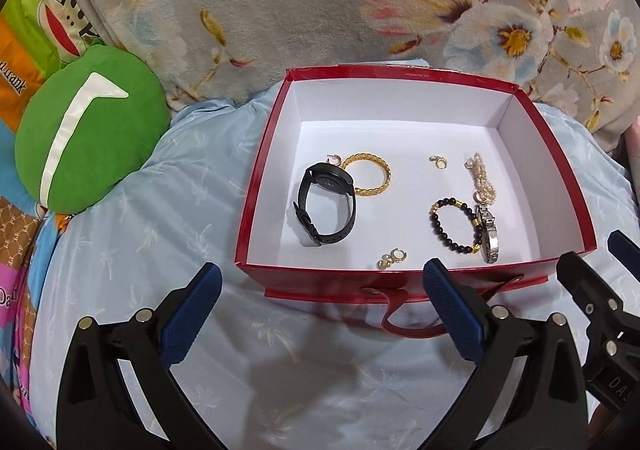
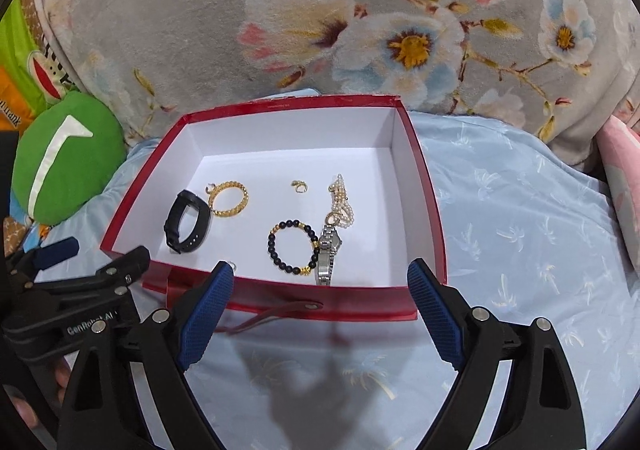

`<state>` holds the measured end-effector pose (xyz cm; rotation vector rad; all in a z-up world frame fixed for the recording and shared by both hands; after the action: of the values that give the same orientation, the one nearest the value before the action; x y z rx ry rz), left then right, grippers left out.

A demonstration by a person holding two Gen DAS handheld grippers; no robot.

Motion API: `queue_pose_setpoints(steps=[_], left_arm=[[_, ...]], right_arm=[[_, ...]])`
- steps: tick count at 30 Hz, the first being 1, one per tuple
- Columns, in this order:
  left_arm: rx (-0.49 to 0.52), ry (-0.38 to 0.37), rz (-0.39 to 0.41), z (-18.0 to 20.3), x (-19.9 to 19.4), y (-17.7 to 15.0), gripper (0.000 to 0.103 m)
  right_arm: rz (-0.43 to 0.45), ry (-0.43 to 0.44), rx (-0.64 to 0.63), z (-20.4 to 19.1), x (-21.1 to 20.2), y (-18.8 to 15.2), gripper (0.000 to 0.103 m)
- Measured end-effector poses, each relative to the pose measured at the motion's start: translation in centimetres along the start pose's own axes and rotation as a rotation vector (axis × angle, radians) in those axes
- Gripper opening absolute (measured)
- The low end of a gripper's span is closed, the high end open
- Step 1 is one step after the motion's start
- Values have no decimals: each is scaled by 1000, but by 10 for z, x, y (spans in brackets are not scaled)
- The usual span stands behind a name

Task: Organize jewelry

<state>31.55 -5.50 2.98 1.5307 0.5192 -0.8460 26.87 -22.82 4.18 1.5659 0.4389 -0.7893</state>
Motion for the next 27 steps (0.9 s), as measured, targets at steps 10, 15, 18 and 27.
queue_pose_setpoints(steps=[10,15,18,27], left_arm=[[10,21,-2,2,-4,-1,98],[19,22,-4,3,-4,-2,98],[22,26,0,3,-5,-2,98],[14,51,-20,3,0,-4,98]], right_arm=[[-4,-8,-12,2,0,1,86],[-7,-5,-25,-2,1,0,86],[-8,-3,-27,-3,1,0,86],[-14,2,-34,-6,2,-2,86]])
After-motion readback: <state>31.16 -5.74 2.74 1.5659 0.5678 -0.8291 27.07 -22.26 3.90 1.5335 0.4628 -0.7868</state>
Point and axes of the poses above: each gripper's, at about its wrist camera, not at the fingertips, and x roughly the way its jaws point, z to its right, y to its top, the point moved 3 cm from there along x, roughly the way its jaws point, and after that the axes turned 6 degrees about -y, right-handed, at the moved point
